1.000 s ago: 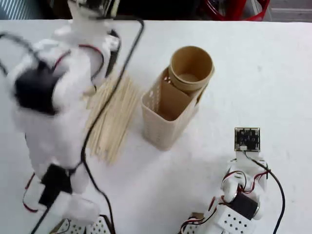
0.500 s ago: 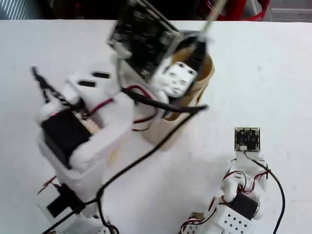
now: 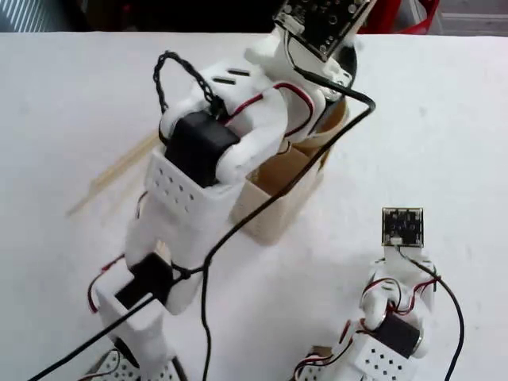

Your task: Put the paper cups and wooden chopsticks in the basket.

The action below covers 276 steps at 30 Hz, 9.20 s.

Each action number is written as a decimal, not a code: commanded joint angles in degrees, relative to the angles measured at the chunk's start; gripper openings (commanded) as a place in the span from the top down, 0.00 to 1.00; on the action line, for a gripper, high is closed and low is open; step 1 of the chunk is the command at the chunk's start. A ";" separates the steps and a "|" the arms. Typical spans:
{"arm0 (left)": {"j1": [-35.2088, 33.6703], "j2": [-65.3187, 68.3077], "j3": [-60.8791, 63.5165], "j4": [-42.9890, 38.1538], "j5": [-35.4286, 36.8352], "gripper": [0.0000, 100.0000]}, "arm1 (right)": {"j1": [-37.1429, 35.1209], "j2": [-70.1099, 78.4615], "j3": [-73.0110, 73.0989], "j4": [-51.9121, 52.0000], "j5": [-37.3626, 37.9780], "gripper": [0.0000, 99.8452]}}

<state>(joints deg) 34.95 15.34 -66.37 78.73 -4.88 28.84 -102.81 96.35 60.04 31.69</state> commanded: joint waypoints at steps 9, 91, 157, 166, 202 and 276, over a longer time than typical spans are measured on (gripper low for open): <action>-1.19 -0.40 -1.67 0.53 -0.44 0.91 | 0.57 -0.48 0.53 -1.01 0.35 0.89; -37.67 3.47 13.45 23.82 -13.01 0.98 | 0.57 -0.48 0.53 -1.01 0.35 0.89; -45.58 -53.23 96.88 -30.07 -18.55 0.89 | 0.57 -0.48 0.53 -1.01 0.35 0.89; -48.57 -38.20 97.93 -29.89 -25.05 0.89 | 0.57 -0.48 0.53 -1.01 0.35 0.89; -45.76 30.64 37.19 -1.23 -27.69 0.85 | 0.57 -0.48 0.53 -1.01 0.35 0.89; -6.37 -67.82 84.31 -33.67 -2.02 0.98 | 0.57 -0.48 0.53 -1.01 0.35 0.89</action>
<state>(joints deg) 27.03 -48.04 4.84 69.05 -9.10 28.84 -102.81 96.35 60.04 31.69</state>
